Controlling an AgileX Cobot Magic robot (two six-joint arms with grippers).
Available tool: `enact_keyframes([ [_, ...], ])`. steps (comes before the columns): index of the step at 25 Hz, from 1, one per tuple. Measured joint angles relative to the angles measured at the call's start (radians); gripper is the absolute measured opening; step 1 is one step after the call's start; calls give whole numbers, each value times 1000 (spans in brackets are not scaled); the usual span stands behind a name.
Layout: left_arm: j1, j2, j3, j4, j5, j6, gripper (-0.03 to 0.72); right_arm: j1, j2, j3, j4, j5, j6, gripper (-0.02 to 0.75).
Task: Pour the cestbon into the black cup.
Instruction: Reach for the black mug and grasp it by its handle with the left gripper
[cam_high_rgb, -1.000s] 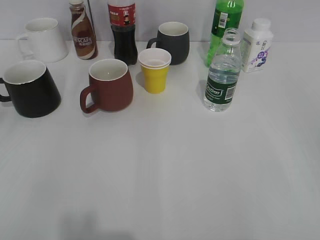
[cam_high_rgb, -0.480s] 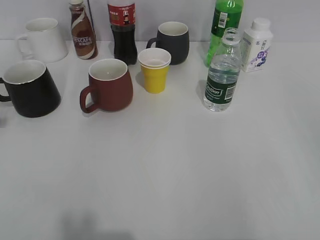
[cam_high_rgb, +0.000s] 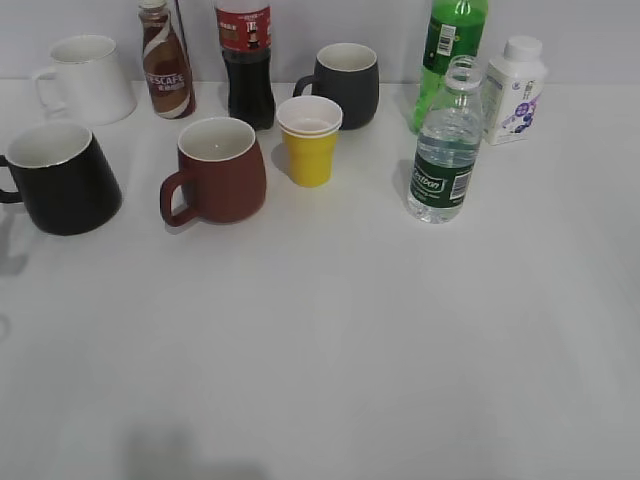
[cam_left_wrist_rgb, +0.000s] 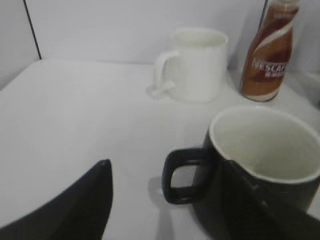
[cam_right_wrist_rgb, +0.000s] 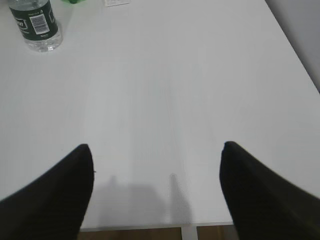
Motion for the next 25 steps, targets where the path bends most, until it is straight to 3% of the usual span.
enact_keyframes([
  [11,0,344,13,0,-407,0,455,0,0,0,0,0,0,590],
  [25,20,481,-36,8,-447,0,436,0,0,0,0,0,0,590],
])
